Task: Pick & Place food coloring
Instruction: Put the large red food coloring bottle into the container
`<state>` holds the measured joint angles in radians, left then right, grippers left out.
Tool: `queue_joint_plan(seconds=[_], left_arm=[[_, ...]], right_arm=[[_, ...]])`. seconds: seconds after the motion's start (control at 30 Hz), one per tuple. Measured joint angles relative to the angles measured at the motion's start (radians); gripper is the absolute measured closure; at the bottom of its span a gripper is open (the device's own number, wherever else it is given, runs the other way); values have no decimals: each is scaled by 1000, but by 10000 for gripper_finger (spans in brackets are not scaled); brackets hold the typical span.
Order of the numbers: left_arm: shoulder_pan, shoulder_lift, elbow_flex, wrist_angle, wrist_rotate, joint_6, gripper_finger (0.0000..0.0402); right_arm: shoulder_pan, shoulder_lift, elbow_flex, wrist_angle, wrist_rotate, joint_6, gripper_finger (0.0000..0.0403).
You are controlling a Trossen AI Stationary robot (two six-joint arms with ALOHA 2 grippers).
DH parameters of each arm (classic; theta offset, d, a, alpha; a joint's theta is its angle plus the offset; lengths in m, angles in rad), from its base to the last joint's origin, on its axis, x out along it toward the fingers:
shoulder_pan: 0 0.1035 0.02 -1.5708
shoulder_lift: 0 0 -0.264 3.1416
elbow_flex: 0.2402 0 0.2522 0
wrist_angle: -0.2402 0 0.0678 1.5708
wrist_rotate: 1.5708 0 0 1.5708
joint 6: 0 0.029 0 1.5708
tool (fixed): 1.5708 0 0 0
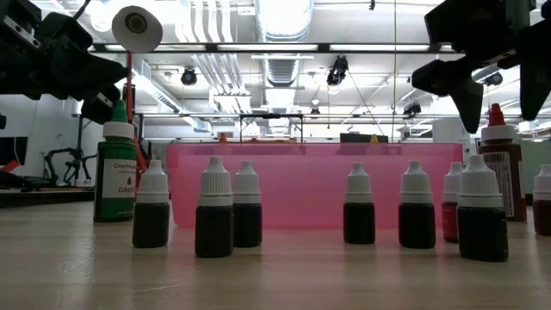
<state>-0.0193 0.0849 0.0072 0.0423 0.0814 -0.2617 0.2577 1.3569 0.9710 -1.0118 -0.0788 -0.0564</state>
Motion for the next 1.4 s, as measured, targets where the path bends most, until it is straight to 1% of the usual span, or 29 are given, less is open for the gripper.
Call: queue_joint_plan(seconds=[0.4,0.63,0.87,1.2,1.3,1.4], left_arm=[[0,0,0,0,0,0,402],[0,0,0,0,0,0,402],[0,0,0,0,0,0,402],[0,0,0,0,0,0,402],[0,0,0,0,0,0,402],[0,0,0,0,0,0,402]], right_arm=[[0,28,-16,8,3,-8,162],[0,34,-20,19,3,-7,180],[0,34,-24,24,2,-4,214],[-1,34,-26,24,1,-3,286],[-1,33,-26,24,1,-3,295],[-1,32,-26,23,1,7,294]])
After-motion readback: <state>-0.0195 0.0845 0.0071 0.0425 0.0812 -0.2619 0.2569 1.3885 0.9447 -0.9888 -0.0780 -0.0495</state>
